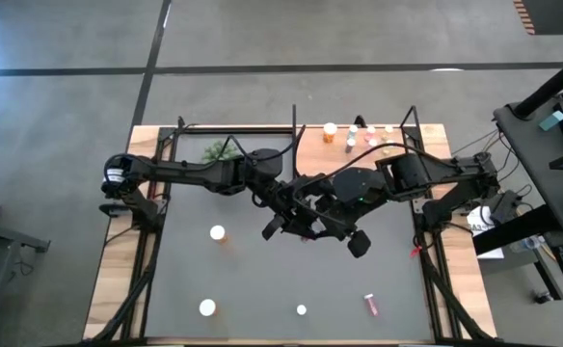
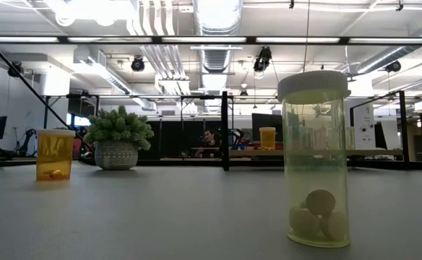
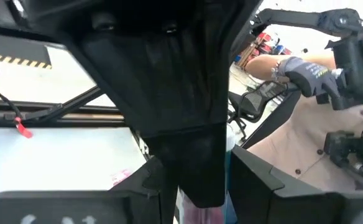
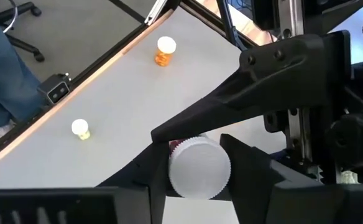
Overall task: Pick and place medicine bottles onto shelf by color
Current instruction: Put the blue pill bottle on the shelf aligned with the other blue pill bottles
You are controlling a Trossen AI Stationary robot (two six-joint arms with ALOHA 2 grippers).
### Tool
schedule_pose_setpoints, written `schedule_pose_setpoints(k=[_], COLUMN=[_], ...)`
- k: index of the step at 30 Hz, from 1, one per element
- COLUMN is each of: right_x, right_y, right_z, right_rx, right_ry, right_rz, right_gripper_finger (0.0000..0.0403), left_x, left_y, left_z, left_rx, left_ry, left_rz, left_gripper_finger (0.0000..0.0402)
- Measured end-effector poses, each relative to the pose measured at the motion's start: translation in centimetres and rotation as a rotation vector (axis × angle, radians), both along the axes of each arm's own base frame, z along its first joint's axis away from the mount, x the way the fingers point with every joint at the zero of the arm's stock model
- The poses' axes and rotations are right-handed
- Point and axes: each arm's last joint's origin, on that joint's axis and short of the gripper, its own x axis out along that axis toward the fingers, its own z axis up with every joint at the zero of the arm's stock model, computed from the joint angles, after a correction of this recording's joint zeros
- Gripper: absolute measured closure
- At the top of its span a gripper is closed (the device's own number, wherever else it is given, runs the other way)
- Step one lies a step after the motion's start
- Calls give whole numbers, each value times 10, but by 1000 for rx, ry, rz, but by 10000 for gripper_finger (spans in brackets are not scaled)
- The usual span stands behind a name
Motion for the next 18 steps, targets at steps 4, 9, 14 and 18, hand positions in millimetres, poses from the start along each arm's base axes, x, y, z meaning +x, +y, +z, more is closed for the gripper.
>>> schedule_pose_setpoints(k=[4, 9, 14, 18], right_x=[0, -1, -2, -4], right_y=[0, 0, -1, -2], right_z=[0, -1, -2, -1], right_rx=[8, 10, 6, 14], right_ry=[10, 16, 29, 52], right_rz=[-10, -13, -15, -35], right_gripper_finger=[287, 294, 295, 295], left_x=[0, 0, 1, 1], left_y=[0, 1, 1, 3], left_z=[0, 0, -1, -1], left_rx=[-52, -72, -72, -73], left_ry=[45, 64, 67, 72], left_rz=[14, 34, 37, 52], left_gripper_finger=[299, 299, 298, 284])
